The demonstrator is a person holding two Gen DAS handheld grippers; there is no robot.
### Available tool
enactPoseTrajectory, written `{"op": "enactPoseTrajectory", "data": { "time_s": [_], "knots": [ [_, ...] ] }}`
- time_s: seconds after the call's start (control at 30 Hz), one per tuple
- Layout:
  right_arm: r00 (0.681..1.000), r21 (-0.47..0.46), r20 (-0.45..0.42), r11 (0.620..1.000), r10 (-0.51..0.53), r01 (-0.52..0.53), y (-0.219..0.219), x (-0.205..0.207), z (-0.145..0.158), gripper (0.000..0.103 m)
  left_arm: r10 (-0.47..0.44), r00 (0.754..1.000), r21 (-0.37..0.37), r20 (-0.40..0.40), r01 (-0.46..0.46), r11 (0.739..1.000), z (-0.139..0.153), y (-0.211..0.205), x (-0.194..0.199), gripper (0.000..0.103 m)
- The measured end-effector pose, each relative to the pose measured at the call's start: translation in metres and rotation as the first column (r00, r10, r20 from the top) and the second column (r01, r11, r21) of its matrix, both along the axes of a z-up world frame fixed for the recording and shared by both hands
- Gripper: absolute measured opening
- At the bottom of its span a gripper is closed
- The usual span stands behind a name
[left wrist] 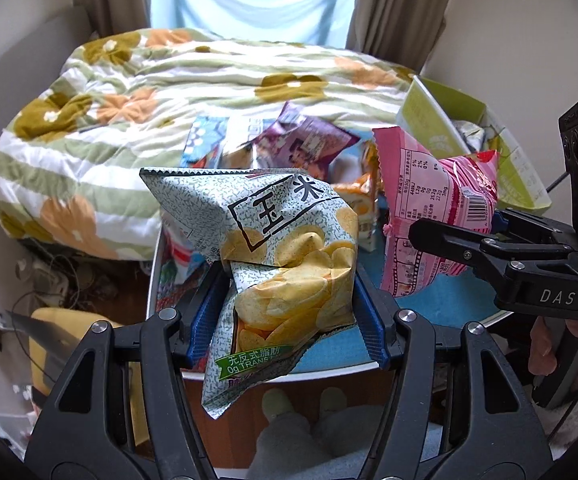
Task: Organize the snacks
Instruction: 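Carry both bags into the cardboard box and open both tools to drop them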
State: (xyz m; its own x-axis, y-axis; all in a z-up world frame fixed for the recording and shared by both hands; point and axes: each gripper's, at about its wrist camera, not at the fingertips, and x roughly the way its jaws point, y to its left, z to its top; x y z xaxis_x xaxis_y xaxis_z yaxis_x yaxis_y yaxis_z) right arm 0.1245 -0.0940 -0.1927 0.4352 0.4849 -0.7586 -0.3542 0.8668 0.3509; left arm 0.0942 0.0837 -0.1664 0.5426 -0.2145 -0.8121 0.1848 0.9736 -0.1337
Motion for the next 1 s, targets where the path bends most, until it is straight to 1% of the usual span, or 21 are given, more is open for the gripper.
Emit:
{"op": "enactPoseTrajectory", "data": {
  "time_s": [0.17,0.33,0.43,0.53,0.67,0.77,0.9,1.0],
  "knots": [
    [0.991,-0.005,0.068,0.993,-0.119,0.119,-0.038,-0.004,0.036,0.066,-0.1,0.993,0.003,0.068,0.1,0.995,0.032,-0.039,0.018,0.057],
    [0.968,0.0,0.117,0.975,-0.222,0.224,-0.084,-0.003,0.064,0.065,-0.156,0.981,-0.004,0.118,0.158,0.987,0.057,-0.089,0.042,0.057],
    [0.949,0.003,0.144,0.959,-0.281,0.283,-0.119,0.0,0.075,0.065,-0.177,0.975,-0.001,0.134,0.179,0.984,0.066,-0.127,0.056,0.057],
    [0.928,-0.013,0.153,0.938,-0.34,0.346,-0.16,0.004,0.08,0.065,-0.198,0.971,-0.026,0.134,0.203,0.979,0.07,-0.169,0.071,0.057],
    [0.906,-0.008,0.14,0.914,-0.4,0.405,-0.221,0.012,0.083,0.065,-0.226,0.968,-0.051,0.106,0.233,0.971,0.063,-0.229,0.09,0.057],
    [0.892,-0.035,0.137,0.898,-0.43,0.438,-0.258,0.02,0.082,0.065,-0.238,0.967,-0.052,0.088,0.243,0.969,0.053,-0.276,0.104,0.057],
    [0.892,-0.045,0.123,0.895,-0.436,0.444,-0.3,0.033,0.078,0.065,-0.246,0.968,-0.044,0.04,0.248,0.968,0.03,-0.327,0.12,0.057],
    [0.896,-0.048,0.1,0.897,-0.433,0.44,-0.322,0.039,0.074,0.065,-0.24,0.971,-0.035,-0.001,0.239,0.97,0.01,-0.355,0.13,0.057]
  ]
}}
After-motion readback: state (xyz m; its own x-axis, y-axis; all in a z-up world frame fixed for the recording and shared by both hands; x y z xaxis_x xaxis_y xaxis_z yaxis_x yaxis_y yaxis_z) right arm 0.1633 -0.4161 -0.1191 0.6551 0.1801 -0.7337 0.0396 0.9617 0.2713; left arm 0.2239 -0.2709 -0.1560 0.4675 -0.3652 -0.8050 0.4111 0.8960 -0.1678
